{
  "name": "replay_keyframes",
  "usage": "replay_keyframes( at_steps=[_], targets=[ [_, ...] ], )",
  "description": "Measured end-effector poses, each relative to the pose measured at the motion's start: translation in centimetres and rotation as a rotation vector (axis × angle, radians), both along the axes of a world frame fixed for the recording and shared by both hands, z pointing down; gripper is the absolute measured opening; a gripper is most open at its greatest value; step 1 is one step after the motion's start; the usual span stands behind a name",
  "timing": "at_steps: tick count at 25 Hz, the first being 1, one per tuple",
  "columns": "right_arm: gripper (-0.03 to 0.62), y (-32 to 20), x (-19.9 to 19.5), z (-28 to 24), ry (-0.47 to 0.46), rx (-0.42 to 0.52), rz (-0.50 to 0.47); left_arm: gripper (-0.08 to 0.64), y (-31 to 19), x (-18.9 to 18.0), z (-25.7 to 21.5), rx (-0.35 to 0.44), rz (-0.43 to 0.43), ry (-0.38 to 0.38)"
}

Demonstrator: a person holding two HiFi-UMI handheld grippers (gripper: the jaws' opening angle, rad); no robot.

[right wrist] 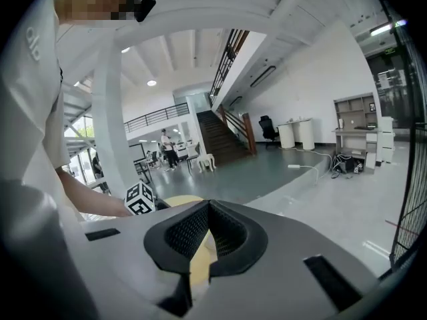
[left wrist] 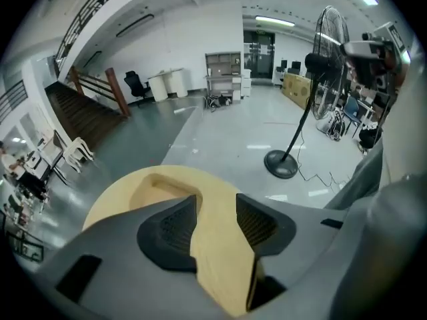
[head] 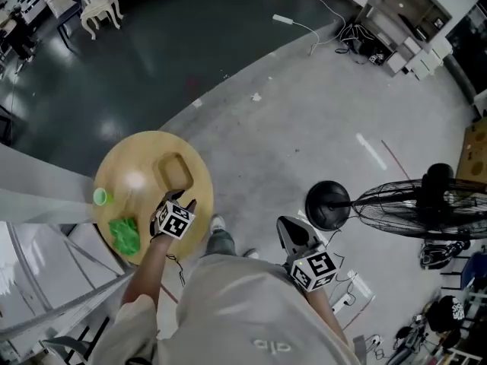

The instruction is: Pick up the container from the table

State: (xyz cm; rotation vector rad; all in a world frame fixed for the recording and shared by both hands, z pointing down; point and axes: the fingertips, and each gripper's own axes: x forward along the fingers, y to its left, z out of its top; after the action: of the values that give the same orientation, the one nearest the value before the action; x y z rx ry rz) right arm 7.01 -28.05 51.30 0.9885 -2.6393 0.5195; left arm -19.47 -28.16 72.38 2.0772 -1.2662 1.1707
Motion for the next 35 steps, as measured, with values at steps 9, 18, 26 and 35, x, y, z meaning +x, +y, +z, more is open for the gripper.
replay_keyframes(
  at_steps=[9, 18, 26, 35],
  targets=[
    [0.023, -4.1, 0.5, 1.6, 0.082, -0.047, 0.096, 0.247, -3.8, -3.6, 7.8, -0.127, 0.091, -0.14],
    [0.024, -4.9, 2.3, 3.0, 0.125, -0.078, 0.162, 0.203, -4.6, -3.9, 12.9, -0.229, 0.124, -0.165],
    [0.023, -4.7, 3.4, 3.3, 0.123, -0.077, 0.188, 0.025, -5.3, -3.1, 13.0, -0.203, 0.138, -0.188],
    [0.023, -4.4, 3.3, 3.2, 0.095, -0.057, 0.146, 0.023, -5.7, -1.5, 8.5, -0.131, 0.108, -0.15]
  ],
)
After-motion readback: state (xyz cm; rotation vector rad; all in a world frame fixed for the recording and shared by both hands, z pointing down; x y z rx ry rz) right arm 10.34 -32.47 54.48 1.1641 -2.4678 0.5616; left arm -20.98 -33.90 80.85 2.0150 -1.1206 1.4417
